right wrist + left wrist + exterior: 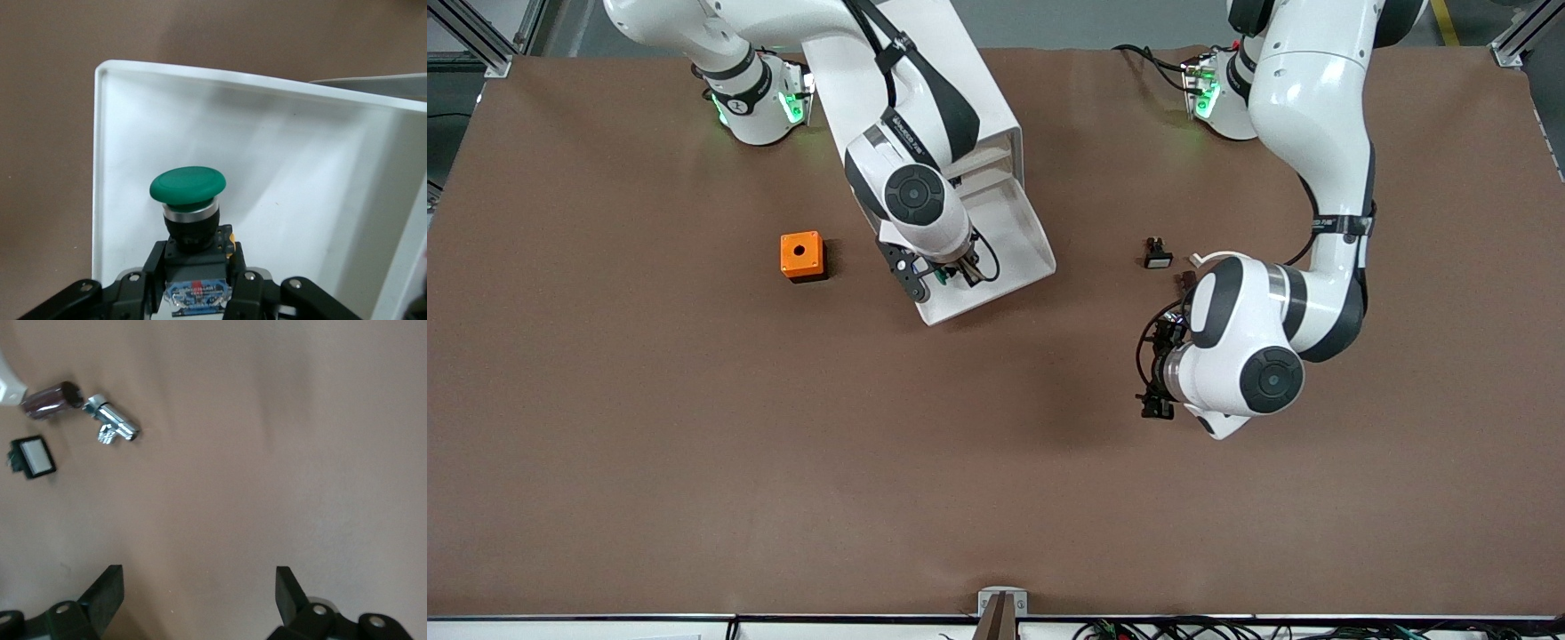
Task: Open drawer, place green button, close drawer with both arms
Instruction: 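Lower the button into the drawer while the left gripper moves to the drawer front, then push the drawer closed with the left gripper while the right gripper withdraws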
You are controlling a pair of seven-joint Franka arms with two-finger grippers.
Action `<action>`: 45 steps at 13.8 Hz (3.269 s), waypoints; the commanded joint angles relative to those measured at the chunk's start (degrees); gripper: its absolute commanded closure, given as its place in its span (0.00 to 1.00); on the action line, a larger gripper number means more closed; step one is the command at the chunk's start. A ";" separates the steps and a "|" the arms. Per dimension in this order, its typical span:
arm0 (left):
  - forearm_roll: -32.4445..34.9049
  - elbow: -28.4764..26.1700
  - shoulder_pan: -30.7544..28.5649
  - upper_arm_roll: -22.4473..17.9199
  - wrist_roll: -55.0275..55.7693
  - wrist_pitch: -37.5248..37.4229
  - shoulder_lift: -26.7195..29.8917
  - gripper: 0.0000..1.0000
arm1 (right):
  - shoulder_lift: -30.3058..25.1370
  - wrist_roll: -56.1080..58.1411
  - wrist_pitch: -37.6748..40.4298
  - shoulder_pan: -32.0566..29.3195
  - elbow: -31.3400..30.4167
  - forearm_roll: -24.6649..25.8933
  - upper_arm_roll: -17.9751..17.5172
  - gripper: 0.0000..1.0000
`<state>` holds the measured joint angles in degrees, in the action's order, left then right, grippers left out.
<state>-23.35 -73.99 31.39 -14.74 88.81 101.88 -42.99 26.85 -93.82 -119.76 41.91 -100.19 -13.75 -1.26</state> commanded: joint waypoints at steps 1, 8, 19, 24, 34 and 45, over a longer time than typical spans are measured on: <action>2.77 -3.35 2.35 -0.20 -5.55 3.66 1.41 0.00 | 0.75 -0.40 -1.35 0.63 -0.36 -1.46 0.38 0.69; 6.47 -4.94 5.79 0.24 -21.64 5.69 1.94 0.00 | 1.53 -0.40 -2.05 1.95 -0.18 -1.37 0.47 0.48; 6.65 -8.98 11.49 6.22 -25.61 17.82 1.59 0.00 | -2.50 0.56 16.35 -2.51 9.54 -1.10 1.17 0.00; 6.56 -9.95 15.28 8.23 -26.67 17.82 1.06 0.00 | -3.99 8.19 34.58 -12.62 21.87 -1.46 1.08 0.00; 5.68 -13.46 20.90 13.33 -22.20 17.82 1.33 0.00 | -17.97 59.59 38.21 -31.26 9.59 -0.23 1.26 0.00; 5.77 -13.55 20.99 20.28 -15.77 17.73 1.68 0.00 | -24.64 83.36 34.52 -39.36 4.93 12.16 1.26 0.00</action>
<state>-17.99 -85.90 52.57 4.44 71.18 119.03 -42.96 6.87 -11.85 -82.70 3.36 -90.26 -3.64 1.05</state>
